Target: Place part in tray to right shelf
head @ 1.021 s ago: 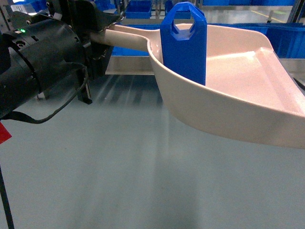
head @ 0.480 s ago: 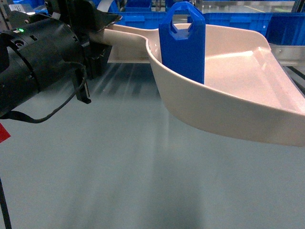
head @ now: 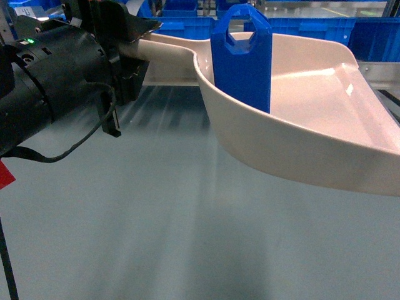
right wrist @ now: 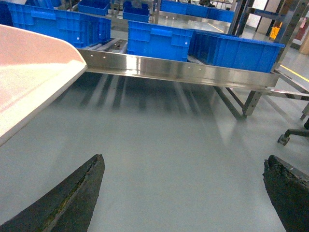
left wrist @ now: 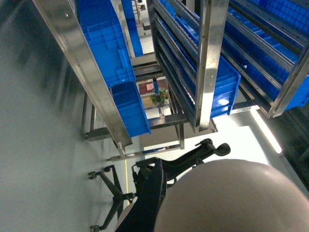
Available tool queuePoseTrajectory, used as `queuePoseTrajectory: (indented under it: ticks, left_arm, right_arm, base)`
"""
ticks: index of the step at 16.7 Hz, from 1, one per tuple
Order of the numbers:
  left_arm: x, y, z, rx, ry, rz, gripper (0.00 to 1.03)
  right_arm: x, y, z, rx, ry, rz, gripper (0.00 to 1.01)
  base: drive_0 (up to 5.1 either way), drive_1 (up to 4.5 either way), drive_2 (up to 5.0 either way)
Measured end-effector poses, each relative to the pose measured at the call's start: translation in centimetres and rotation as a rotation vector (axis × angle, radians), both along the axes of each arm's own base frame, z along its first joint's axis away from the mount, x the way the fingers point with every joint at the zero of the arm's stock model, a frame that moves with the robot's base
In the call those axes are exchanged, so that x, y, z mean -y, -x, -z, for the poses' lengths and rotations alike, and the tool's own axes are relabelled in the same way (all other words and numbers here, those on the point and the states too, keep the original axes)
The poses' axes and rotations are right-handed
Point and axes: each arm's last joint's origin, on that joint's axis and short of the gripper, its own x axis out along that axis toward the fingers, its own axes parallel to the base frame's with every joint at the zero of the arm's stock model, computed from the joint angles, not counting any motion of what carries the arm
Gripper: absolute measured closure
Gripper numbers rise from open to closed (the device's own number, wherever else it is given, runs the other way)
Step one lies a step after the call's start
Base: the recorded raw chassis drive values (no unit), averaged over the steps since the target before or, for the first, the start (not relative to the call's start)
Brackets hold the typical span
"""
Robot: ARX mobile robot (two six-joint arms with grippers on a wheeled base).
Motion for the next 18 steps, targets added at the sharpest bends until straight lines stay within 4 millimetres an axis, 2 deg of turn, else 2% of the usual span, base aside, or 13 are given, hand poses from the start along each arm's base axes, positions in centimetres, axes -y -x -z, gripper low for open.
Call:
queuePoseTrajectory:
  ticks: [2,18]
  left_arm:
    - [0.0,0.0,-0.01,0.0,0.001,-0.001,0.9]
    - [0.16,0.05,-0.01,0.001,0.0,0.008,0.9]
  right_arm:
    - [0.0,0.0,0.01,-0.001,0.0,0.0,0.03]
    - [0.0,0.0,0.01,-0.001,0.0,0.0,0.03]
  base:
    - [2.4,2.33,-5.1]
    - [-0.1,3.9,-4.0]
